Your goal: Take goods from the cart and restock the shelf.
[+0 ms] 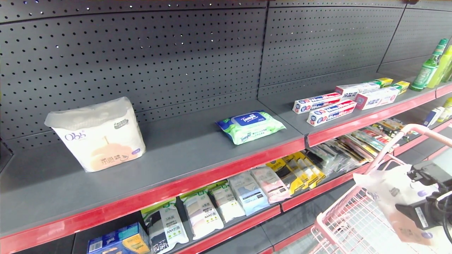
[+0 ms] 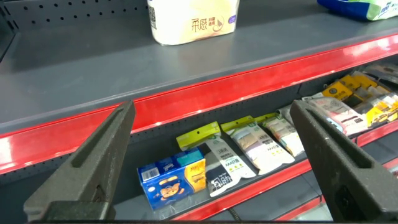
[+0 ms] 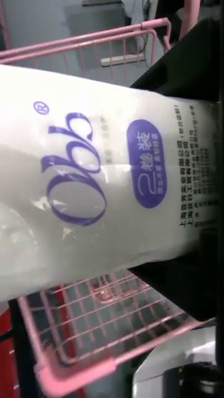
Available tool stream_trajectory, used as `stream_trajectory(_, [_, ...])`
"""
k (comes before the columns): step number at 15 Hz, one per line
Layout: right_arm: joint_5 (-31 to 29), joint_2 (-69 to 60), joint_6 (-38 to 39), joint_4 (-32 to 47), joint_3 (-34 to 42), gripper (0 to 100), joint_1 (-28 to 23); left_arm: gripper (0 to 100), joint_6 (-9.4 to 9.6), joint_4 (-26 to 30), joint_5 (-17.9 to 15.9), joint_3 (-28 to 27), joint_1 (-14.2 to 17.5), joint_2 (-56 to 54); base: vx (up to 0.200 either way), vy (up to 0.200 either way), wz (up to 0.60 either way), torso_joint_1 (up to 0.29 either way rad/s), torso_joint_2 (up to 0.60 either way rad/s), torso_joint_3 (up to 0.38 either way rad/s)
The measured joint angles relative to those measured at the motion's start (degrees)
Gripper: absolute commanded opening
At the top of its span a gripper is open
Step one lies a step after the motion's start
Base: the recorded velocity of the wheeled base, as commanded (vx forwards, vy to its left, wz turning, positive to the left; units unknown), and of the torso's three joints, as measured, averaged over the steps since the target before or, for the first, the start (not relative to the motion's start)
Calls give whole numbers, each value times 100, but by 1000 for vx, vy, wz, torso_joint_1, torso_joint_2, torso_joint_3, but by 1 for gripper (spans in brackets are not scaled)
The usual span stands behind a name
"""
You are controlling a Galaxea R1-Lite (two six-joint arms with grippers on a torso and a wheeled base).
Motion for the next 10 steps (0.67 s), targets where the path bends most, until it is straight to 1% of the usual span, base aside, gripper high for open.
stream_trajectory(1, [-23,-379,308,132,-34,0,250,100,0,0,-1,0,-2,0,0,0,0,0,0,0])
stream_trajectory(3, [-105,-1108,605,471,-102,0,639,100,0,0,-1,0,-2,0,0,0,0,0,0,0])
stream_trajectory(6, [-171,-2498,1012,1254,-221,0,1135,100,0,2,-1,0,-2,0,0,0,0,0,0,0])
stream_trajectory(8, [-124,-3372,1406,1503,-271,0,1618,100,0,0,0,0,-2,0,0,0,0,0,0,0])
stream_trajectory(10, [-26,-4100,1518,1634,-290,0,2097,100,0,0,-1,0,-2,0,0,0,0,0,0,0])
